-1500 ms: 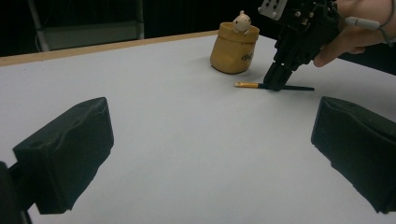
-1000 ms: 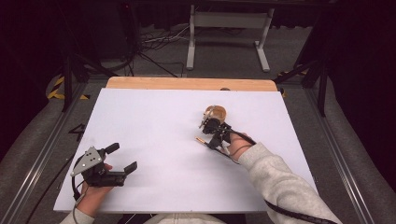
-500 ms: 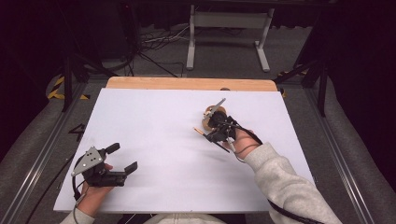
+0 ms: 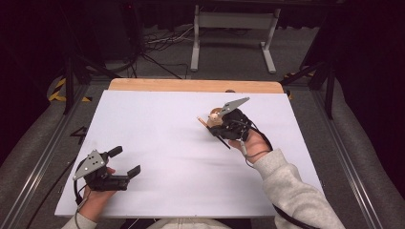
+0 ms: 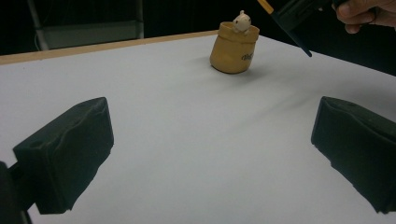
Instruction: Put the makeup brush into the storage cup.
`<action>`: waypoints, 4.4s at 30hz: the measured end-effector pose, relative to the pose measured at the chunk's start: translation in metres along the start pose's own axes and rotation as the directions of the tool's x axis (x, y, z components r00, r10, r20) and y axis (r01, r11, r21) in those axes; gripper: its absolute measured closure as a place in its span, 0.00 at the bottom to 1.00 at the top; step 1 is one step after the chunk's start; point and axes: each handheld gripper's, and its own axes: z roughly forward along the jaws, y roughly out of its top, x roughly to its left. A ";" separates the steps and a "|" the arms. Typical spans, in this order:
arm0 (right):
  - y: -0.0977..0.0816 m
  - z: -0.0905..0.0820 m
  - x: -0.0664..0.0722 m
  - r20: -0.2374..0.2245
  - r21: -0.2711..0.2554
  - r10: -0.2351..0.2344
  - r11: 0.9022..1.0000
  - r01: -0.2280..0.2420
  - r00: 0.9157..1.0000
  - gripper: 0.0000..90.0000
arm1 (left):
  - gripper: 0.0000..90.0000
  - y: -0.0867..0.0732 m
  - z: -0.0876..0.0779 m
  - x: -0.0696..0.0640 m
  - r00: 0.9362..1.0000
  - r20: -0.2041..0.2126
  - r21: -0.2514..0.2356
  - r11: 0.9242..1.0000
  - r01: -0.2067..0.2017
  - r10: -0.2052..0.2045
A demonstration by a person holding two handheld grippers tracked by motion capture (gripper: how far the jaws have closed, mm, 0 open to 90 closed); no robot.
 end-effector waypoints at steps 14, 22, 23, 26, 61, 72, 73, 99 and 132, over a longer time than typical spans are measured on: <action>-0.013 -0.019 -0.002 0.024 -0.269 0.029 0.963 -0.021 0.999 0.92 | 0.00 0.000 0.000 0.000 1.000 0.000 0.001 1.000 -0.001 0.001; -0.019 -0.024 0.000 0.046 -0.392 0.038 0.920 -0.017 0.998 0.92 | 0.00 0.000 0.000 0.000 1.000 -0.001 0.001 1.000 -0.002 0.002; -0.019 -0.024 0.000 0.047 -0.402 0.038 0.915 -0.016 0.998 0.92 | 0.00 0.000 0.000 0.000 1.000 -0.002 0.000 1.000 -0.002 0.002; -0.019 -0.025 0.001 0.054 -0.433 0.043 0.901 -0.016 0.998 0.92 | 0.00 0.000 0.000 0.000 1.000 -0.001 0.001 1.000 -0.002 0.002; 0.001 -0.026 -0.029 0.173 -0.582 0.177 0.812 -0.045 0.969 0.92 | 0.00 0.000 0.000 0.001 1.000 -0.002 0.002 1.000 -0.004 0.004; 0.004 -0.016 -0.044 0.210 -0.595 0.222 0.802 -0.056 0.952 0.92 | 0.00 0.000 0.000 0.001 1.000 0.001 0.005 1.000 -0.006 0.006; 0.004 -0.015 -0.045 0.212 -0.596 0.227 0.801 -0.058 0.951 0.92 | 0.00 0.000 0.000 0.001 1.000 0.000 0.005 1.000 -0.003 0.003; -0.016 0.011 -0.061 0.211 -0.608 0.233 0.791 -0.059 0.949 0.92 | 0.00 -0.001 0.000 0.001 1.000 0.000 0.005 1.000 -0.005 0.005; -0.041 0.030 -0.064 0.201 -0.564 0.262 0.818 -0.107 0.944 0.92 | 0.00 -0.001 0.001 0.001 1.000 0.003 0.007 1.000 -0.002 0.002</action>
